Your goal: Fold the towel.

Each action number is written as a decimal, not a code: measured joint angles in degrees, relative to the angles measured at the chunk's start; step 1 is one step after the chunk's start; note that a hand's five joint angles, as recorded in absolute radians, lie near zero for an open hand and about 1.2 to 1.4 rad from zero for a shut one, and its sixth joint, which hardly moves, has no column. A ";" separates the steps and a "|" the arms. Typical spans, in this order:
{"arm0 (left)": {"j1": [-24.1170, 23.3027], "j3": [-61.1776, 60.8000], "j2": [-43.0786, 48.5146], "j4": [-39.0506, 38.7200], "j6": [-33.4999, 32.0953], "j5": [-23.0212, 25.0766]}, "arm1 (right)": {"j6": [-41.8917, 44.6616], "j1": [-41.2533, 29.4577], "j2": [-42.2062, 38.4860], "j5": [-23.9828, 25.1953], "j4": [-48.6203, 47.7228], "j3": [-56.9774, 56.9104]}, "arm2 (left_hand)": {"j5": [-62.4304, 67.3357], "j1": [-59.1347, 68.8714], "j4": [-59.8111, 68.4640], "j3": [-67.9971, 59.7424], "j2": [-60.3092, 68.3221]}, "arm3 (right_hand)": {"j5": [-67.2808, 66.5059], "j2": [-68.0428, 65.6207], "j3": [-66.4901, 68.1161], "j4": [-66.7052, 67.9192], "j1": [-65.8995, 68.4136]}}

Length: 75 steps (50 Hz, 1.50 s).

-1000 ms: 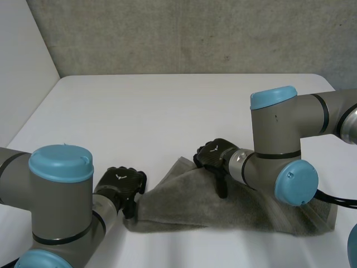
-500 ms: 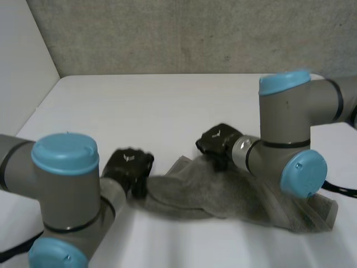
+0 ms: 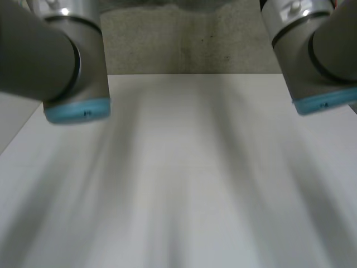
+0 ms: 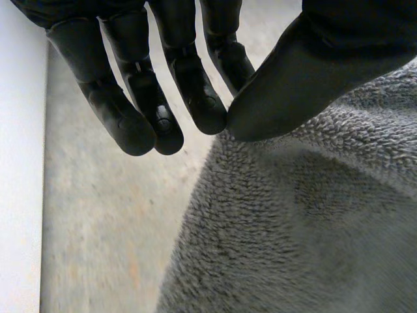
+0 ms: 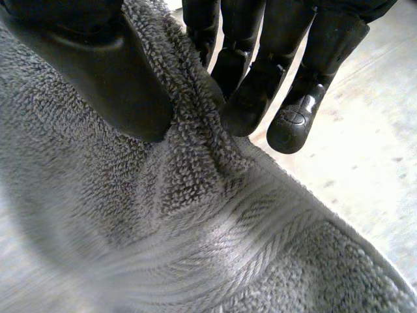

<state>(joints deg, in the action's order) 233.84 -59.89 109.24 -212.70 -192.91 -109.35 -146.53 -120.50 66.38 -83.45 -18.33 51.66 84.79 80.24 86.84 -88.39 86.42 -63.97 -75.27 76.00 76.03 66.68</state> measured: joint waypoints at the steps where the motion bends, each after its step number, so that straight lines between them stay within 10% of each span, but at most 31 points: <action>1: -0.13 -2.54 -0.42 -0.38 -0.47 0.20 | 0.01 0.04 0.25 0.18 0.28 1.65 | 0.00 0.05 0.00 0.00 0.00 | -0.07 0.00 0.04 0.00 0.00; 26: -2.61 -45.72 4.58 -2.87 -3.79 3.47 | 0.66 0.03 -10.06 2.15 13.43 29.46 | 0.49 0.24 0.00 -0.08 0.00 | -0.33 0.00 0.06 0.00 0.01; 33: -4.31 -47.24 3.11 -2.80 -3.44 3.99 | 0.01 0.34 -6.96 1.36 16.09 34.31 | 0.49 0.24 0.00 -0.08 0.00 | 5.92 7.47 -7.62 -7.81 -0.40; 40: -5.38 -47.04 -0.24 -2.80 -3.23 4.08 | -2.17 0.73 0.05 0.66 15.33 39.49 | 0.49 0.24 0.00 -0.09 0.00 | 49.09 48.88 -49.59 -49.63 -41.03; 75: -4.42 -47.52 1.14 -2.90 -3.09 4.06 | -7.95 14.10 8.34 2.07 9.41 51.34 | 0.49 0.19 0.00 -0.09 0.00 | 58.08 56.00 -57.63 -58.27 -49.60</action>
<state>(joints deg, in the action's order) 229.42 -107.41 110.38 -215.60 -196.00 -105.29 -154.49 -106.40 74.72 -81.38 -8.91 103.00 85.27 80.43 86.84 -88.48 86.42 -5.89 -19.27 18.38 17.77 17.08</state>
